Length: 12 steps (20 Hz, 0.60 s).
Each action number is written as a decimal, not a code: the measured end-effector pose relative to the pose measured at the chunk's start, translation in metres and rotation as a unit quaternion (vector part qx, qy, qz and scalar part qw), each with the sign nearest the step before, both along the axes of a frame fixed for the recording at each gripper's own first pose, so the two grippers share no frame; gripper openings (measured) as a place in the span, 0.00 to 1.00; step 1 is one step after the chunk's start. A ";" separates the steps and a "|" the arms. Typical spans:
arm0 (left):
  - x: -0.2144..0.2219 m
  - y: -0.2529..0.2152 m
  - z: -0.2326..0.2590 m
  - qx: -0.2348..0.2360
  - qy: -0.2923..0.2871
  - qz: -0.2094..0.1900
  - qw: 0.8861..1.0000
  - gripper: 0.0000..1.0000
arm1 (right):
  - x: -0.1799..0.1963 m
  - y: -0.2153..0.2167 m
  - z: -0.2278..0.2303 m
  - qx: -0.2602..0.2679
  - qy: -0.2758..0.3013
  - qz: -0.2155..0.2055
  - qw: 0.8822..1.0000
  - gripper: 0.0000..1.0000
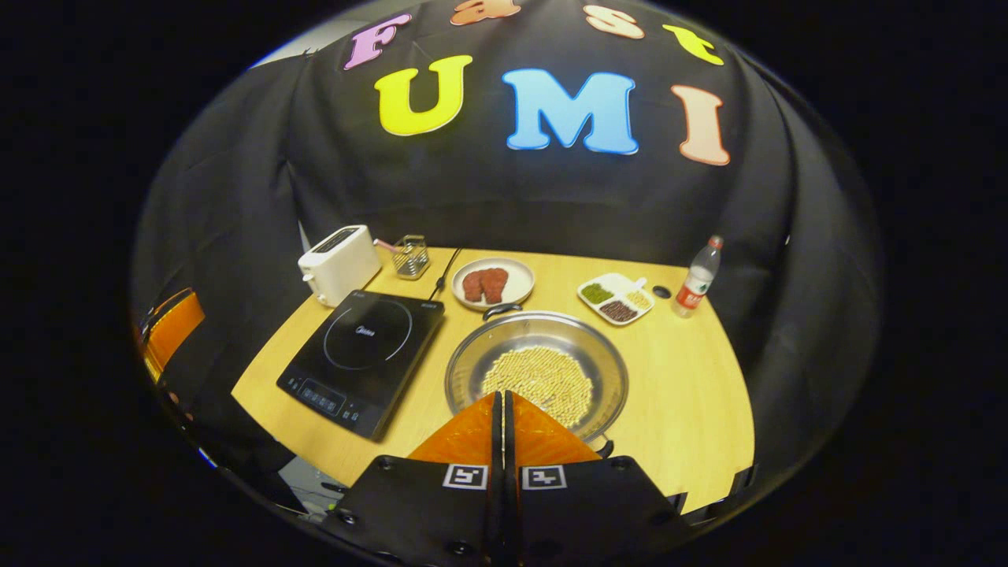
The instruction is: First push the handle of the pot to place it horizontally, then grasp the pot with both hands and set it on the induction cooktop.
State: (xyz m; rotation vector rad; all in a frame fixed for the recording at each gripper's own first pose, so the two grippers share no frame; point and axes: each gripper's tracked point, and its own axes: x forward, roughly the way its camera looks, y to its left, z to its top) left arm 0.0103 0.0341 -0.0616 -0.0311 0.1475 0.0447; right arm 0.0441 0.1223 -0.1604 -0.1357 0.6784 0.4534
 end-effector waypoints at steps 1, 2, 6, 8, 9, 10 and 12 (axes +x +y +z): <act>0.003 -0.004 -0.001 -0.002 0.004 0.004 1.000 0.92 | -0.003 -0.003 -0.010 -0.002 0.016 0.006 1.000 0.02; 0.003 -0.009 -0.004 -0.006 0.009 0.008 1.000 0.93 | -0.004 -0.006 -0.021 -0.005 0.029 0.009 1.000 0.02; 0.015 -0.029 -0.009 -0.009 0.024 0.015 1.000 0.96 | -0.014 -0.017 -0.058 -0.006 0.084 0.023 0.996 0.02; 0.022 -0.038 -0.012 -0.008 0.032 0.021 0.999 0.96 | -0.013 -0.024 -0.076 -0.011 0.102 0.029 0.994 0.02; 0.025 -0.042 -0.012 -0.008 0.035 0.024 0.999 0.96 | -0.012 -0.028 -0.083 -0.018 0.108 0.033 0.993 0.00; 0.028 -0.046 -0.014 -0.008 0.039 0.026 0.999 0.96 | -0.010 -0.031 -0.090 -0.023 0.115 0.036 0.992 0.00; 0.029 -0.054 -0.017 -0.008 0.044 0.030 0.999 0.93 | -0.009 -0.034 -0.106 -0.026 0.134 0.044 0.990 0.00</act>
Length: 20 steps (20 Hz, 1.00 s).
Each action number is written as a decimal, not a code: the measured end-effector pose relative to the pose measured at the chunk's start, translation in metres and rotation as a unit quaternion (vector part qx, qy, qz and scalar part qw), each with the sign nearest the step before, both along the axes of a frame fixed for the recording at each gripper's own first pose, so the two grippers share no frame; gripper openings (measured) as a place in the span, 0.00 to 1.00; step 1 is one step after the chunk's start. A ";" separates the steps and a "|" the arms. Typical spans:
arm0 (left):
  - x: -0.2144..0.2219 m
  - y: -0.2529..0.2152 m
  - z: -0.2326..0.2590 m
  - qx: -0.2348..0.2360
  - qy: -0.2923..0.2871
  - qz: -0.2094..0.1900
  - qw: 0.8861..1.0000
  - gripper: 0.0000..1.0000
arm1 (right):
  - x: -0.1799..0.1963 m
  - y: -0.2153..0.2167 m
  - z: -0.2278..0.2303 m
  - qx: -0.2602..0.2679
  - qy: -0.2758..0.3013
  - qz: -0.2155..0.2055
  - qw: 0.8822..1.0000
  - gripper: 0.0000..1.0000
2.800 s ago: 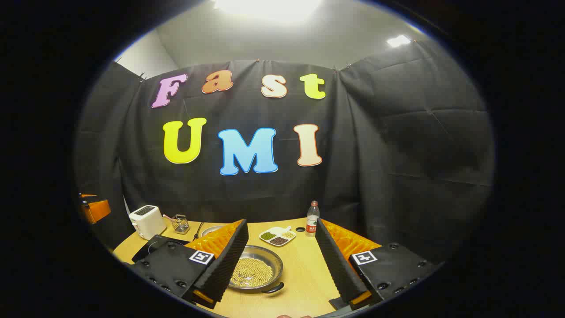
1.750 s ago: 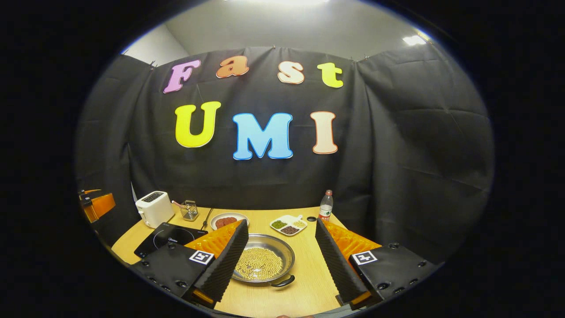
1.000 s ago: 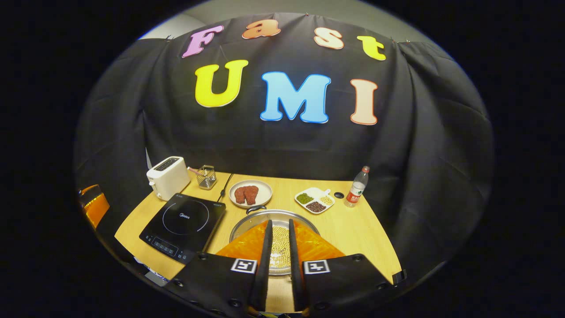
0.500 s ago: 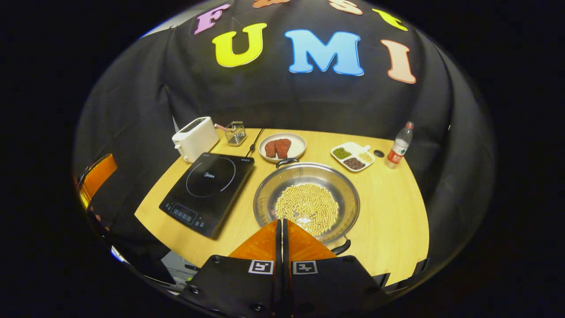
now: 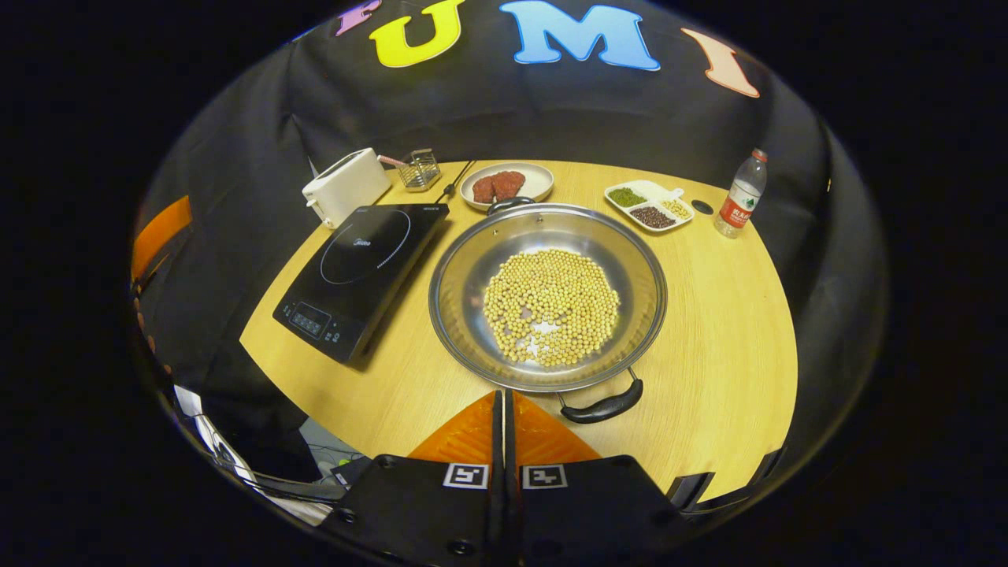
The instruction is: First push the handle of the pot to place it horizontally, then grasp the pot with both hands and set it on the induction cooktop.
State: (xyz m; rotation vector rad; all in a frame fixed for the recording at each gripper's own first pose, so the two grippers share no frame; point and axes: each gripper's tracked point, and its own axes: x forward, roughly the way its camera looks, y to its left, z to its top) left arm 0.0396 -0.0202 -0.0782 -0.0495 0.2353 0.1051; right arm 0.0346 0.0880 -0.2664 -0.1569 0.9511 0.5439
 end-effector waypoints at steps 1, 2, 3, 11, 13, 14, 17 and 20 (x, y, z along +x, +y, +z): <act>0.002 -0.003 -0.001 0.000 0.003 0.003 1.000 0.93 | 0.000 -0.002 -0.008 -0.002 0.010 0.003 1.000 0.02; 0.004 -0.006 -0.001 -0.002 0.006 0.005 1.000 0.93 | -0.001 -0.004 -0.011 -0.004 0.020 0.006 1.000 0.00; 0.004 -0.010 -0.003 -0.004 0.010 0.007 1.000 0.93 | -0.003 -0.006 -0.018 -0.009 0.030 0.014 0.999 0.00; 0.004 -0.026 -0.012 0.003 0.037 0.026 0.999 0.90 | 0.001 -0.019 -0.055 -0.024 0.076 0.030 0.996 0.02; 0.005 -0.029 -0.015 0.002 0.043 0.029 0.999 0.90 | 0.003 -0.017 -0.060 -0.013 0.094 0.025 0.995 0.02; 0.005 -0.031 -0.017 0.001 0.048 0.029 0.998 0.90 | 0.006 -0.016 -0.062 -0.009 0.098 0.023 0.995 0.02; 0.006 -0.039 -0.016 0.004 0.050 0.031 0.998 0.91 | 0.011 -0.017 -0.065 -0.007 0.099 0.031 0.995 0.02; 0.008 -0.047 -0.016 0.010 0.050 0.029 0.998 0.93 | 0.013 -0.020 -0.064 -0.007 0.096 0.036 0.995 0.02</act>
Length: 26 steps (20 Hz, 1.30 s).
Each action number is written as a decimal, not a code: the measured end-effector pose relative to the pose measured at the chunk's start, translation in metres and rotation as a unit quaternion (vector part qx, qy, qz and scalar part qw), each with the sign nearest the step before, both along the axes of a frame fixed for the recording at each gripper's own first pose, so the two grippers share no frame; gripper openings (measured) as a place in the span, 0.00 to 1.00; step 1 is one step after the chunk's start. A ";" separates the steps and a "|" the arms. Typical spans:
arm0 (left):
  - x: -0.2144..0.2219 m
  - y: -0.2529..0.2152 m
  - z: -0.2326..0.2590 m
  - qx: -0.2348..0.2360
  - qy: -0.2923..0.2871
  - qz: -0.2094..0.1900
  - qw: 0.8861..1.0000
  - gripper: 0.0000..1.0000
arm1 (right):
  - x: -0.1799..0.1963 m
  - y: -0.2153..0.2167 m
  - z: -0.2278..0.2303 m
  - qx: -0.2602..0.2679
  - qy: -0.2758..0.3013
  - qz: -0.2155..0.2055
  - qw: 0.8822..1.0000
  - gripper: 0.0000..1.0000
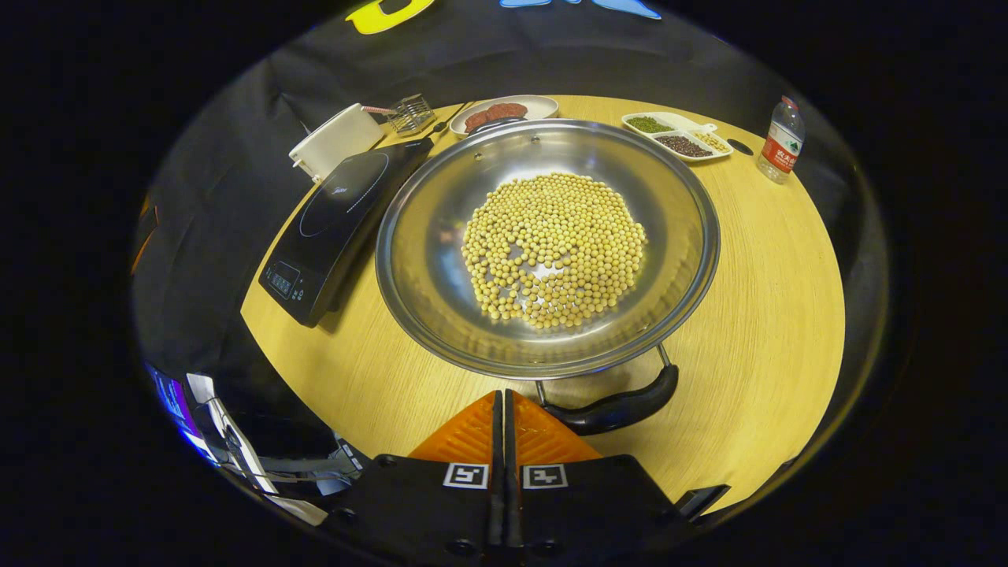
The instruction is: First push the handle of the pot to place it horizontally, then grasp the pot with both hands and set it on the induction cooktop.
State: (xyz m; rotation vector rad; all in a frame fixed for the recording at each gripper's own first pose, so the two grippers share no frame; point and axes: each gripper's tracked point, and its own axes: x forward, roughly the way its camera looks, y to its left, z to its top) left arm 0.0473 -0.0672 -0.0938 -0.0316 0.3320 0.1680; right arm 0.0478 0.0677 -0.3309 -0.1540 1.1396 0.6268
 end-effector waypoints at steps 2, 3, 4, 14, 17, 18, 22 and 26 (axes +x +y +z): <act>0.002 -0.005 0.000 0.001 0.001 0.000 1.000 0.93 | 0.003 -0.005 -0.001 -0.003 -0.003 0.001 1.000 0.02; 0.003 -0.008 0.000 -0.001 0.001 -0.001 1.000 0.93 | 0.006 -0.009 -0.001 -0.006 -0.005 0.001 1.000 0.02; 0.004 -0.010 -0.002 -0.002 0.002 -0.001 1.000 0.93 | 0.008 -0.014 -0.001 -0.010 -0.008 0.001 1.000 0.02; 0.020 -0.038 -0.003 -0.004 0.009 -0.004 1.000 0.91 | 0.042 -0.054 0.006 -0.018 -0.025 -0.011 0.999 0.02; 0.026 -0.047 -0.004 -0.002 0.010 -0.004 1.000 0.93 | 0.049 -0.062 0.004 -0.022 -0.026 -0.007 0.999 0.02; 0.027 -0.050 -0.004 -0.001 0.011 -0.003 1.000 0.90 | 0.052 -0.065 0.004 -0.024 -0.029 -0.004 0.999 0.00; 0.027 -0.063 -0.007 -0.001 0.015 0.002 1.000 0.91 | 0.064 -0.083 0.002 -0.040 -0.040 0.008 0.998 0.02; 0.028 -0.074 -0.010 0.000 0.019 0.008 1.000 0.91 | 0.075 -0.097 -0.001 -0.044 -0.042 0.008 0.998 0.02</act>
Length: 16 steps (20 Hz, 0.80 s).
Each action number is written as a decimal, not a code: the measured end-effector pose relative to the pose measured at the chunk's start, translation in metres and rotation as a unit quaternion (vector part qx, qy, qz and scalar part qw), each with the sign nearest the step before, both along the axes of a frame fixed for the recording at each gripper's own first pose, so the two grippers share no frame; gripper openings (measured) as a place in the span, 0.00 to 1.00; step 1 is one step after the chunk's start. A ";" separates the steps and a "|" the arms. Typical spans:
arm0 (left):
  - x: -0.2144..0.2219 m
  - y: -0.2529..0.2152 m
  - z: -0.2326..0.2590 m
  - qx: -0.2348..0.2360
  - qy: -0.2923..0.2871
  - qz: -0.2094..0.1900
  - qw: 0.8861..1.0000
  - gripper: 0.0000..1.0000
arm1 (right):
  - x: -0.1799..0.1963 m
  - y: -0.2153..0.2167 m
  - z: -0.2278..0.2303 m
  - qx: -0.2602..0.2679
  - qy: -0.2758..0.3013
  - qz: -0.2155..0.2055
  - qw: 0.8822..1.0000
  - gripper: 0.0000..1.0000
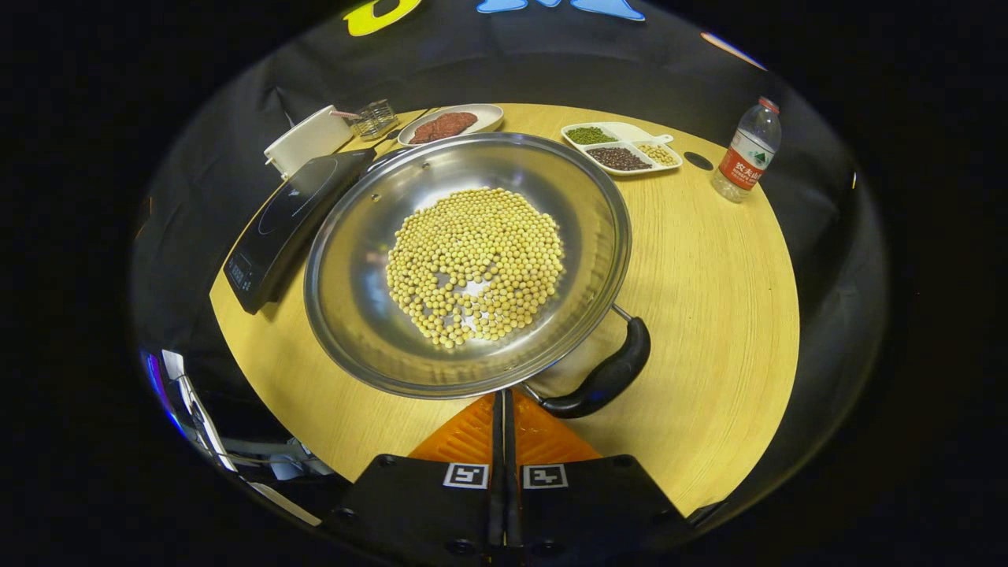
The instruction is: First push the handle of the pot to place it horizontally, then grasp the pot with both hands and set it on the induction cooktop.
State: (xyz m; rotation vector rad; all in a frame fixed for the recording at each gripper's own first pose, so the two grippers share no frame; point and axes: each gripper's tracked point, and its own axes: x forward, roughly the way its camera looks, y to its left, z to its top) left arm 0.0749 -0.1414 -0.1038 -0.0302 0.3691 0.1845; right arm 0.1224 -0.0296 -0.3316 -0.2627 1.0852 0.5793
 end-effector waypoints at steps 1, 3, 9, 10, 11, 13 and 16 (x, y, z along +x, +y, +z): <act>0.000 -0.002 -0.001 -0.001 0.000 0.003 1.000 0.94 | 0.002 -0.003 -0.001 0.001 0.000 -0.002 1.000 0.00; 0.001 -0.007 -0.002 -0.003 0.000 0.007 1.000 0.91 | 0.009 -0.011 -0.002 0.001 0.000 -0.009 1.000 0.02; 0.007 -0.022 -0.007 -0.003 0.002 0.005 1.000 0.94 | 0.027 -0.024 -0.001 0.020 0.003 -0.041 0.999 0.02; 0.007 -0.024 -0.008 -0.002 0.002 0.004 1.000 0.94 | 0.030 -0.026 0.000 0.022 0.003 -0.047 0.999 0.02; 0.008 -0.027 -0.008 -0.002 0.003 0.003 1.000 0.94 | 0.034 -0.027 0.000 0.025 0.004 -0.054 0.998 0.02; 0.010 -0.029 -0.007 -0.002 0.002 0.002 1.000 0.94 | 0.040 -0.028 0.001 0.032 0.007 -0.066 0.997 0.02; 0.012 -0.031 -0.010 0.002 0.007 0.001 1.000 0.91 | 0.052 -0.028 0.003 0.041 0.008 -0.087 0.995 0.02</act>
